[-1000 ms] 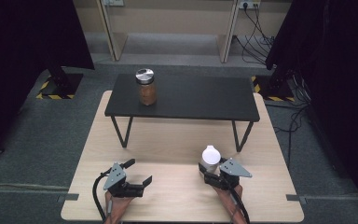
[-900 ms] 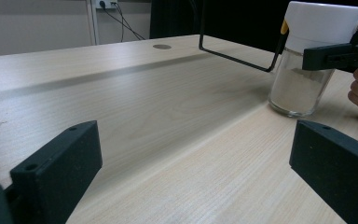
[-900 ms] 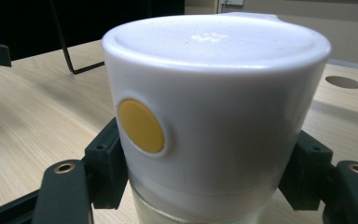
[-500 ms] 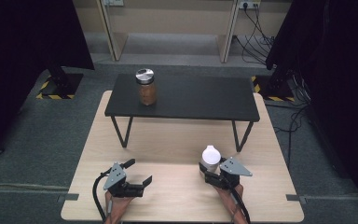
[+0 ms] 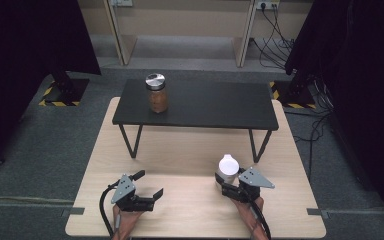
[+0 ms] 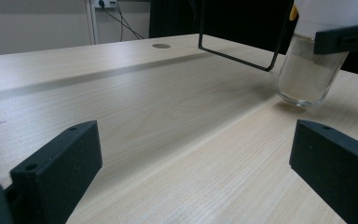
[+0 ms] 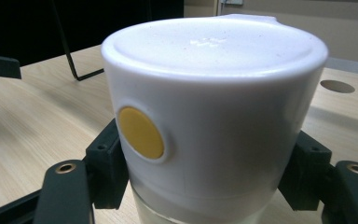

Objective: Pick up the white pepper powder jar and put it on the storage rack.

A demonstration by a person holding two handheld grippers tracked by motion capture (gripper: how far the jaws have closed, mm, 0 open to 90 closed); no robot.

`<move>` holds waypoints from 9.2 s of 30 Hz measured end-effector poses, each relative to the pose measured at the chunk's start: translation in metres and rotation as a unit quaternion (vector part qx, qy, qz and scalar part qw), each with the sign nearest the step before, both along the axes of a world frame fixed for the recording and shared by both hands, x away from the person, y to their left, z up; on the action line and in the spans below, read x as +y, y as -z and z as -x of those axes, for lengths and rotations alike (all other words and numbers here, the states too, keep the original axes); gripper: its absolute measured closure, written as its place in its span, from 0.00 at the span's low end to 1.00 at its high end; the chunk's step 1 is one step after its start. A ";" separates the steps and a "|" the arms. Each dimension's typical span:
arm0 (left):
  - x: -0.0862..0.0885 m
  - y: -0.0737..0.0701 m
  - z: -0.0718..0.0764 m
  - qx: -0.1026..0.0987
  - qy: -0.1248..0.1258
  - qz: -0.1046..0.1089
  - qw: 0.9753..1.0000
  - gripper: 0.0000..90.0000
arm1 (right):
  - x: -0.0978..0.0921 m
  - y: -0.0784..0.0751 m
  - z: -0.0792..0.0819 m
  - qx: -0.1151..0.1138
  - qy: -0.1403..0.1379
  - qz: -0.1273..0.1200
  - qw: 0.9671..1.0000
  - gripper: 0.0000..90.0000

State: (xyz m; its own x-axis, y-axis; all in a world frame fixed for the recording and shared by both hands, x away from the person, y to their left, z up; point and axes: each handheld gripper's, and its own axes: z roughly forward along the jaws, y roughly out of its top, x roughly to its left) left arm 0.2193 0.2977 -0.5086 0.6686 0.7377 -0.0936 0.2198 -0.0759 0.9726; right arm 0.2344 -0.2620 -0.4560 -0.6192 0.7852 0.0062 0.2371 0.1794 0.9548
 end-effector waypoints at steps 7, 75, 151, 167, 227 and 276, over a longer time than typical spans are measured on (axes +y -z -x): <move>0.000 0.000 0.000 0.000 0.000 0.000 1.000 0.02 | -0.003 -0.017 0.000 0.000 -0.006 -0.005 1.000 0.34; 0.000 -0.001 -0.001 0.001 0.001 -0.005 1.000 0.02 | 0.050 -0.219 -0.096 -0.006 0.047 -0.009 0.999 0.34; 0.000 -0.001 0.000 0.001 0.002 -0.004 1.000 0.02 | 0.029 -0.186 -0.098 -0.027 0.076 -0.025 0.996 0.00; 0.000 0.001 0.001 -0.001 0.002 0.005 1.000 0.00 | -0.012 -0.139 -0.056 -0.050 0.019 -0.045 0.998 0.00; 0.001 0.001 -0.001 0.004 0.005 0.011 1.000 0.00 | -0.038 0.040 0.000 -0.009 -0.073 -0.046 0.996 0.00; 0.000 0.000 -0.002 0.002 0.007 0.006 1.000 0.00 | -0.036 0.040 0.001 -0.012 -0.075 -0.038 0.996 0.01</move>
